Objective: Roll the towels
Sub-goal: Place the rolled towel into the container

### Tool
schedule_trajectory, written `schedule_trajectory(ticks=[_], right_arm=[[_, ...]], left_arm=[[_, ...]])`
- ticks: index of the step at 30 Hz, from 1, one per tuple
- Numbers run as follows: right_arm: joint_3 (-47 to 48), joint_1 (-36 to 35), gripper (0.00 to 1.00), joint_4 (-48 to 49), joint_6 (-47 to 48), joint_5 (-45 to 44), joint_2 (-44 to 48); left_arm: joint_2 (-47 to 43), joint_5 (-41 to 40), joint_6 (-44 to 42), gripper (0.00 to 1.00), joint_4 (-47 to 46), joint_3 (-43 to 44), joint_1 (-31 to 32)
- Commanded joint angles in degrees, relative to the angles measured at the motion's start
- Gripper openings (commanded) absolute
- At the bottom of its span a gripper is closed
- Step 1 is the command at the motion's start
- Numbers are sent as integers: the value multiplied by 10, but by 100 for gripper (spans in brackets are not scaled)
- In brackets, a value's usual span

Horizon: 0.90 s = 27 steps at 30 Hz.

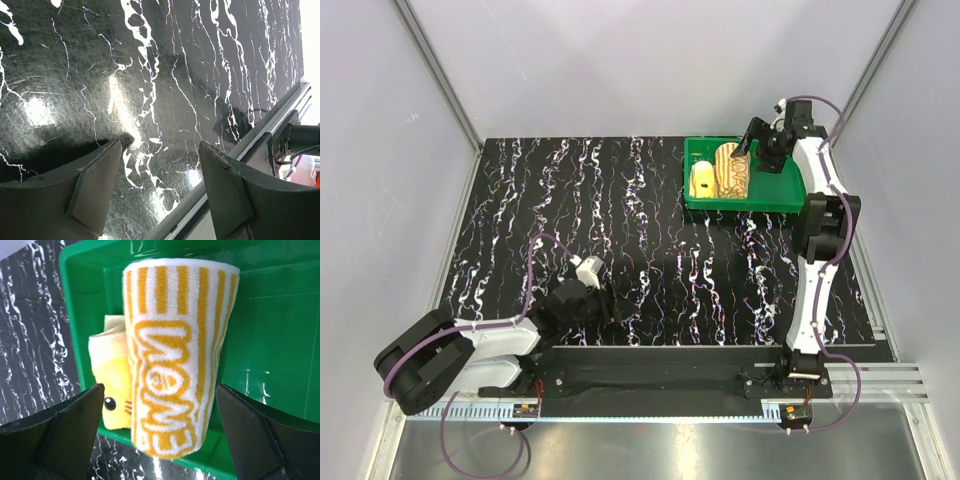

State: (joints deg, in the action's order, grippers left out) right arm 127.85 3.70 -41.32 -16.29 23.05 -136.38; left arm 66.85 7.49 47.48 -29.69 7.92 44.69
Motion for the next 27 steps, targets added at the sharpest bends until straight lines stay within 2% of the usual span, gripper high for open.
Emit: schedule_trajectory(ticks=[1,8,10,14,16,17,18,21,23,25,27], right_arm=[[22,-2,100,-15,7,0,57],[-22,-4,100,-16,7,-9,111],[-73,-10,100,7,7,-10,145],[-182,-31,100,45,10,-23,278],[-262,-56,100,75,7,-30,333],[-318,-63,100,87,8,-29,390],[-347,-70,100,105,8,-34,420],[-463,-98,100,158,-12,-48,538],[-556,-107,100,191,-34,-49,626],[-618,-109,100,240,-54,-54,684],[-694,-110,100,276,-87,-54,753]], left_arm=[[2,-6,-15,71,39,-11,-3],[-1,-7,-15,70,39,-12,-3],[-3,-10,-14,70,44,-12,-3],[-38,-17,-16,70,79,-5,-3],[-91,-30,-20,71,107,-1,-3],[-112,-40,-25,71,124,4,-3],[-135,-52,-34,71,173,27,-3],[-216,-141,-82,73,295,84,-4],[-267,-226,-124,76,339,132,-4],[-313,-310,-193,76,347,149,-4],[-341,-378,-225,77,341,149,-3]])
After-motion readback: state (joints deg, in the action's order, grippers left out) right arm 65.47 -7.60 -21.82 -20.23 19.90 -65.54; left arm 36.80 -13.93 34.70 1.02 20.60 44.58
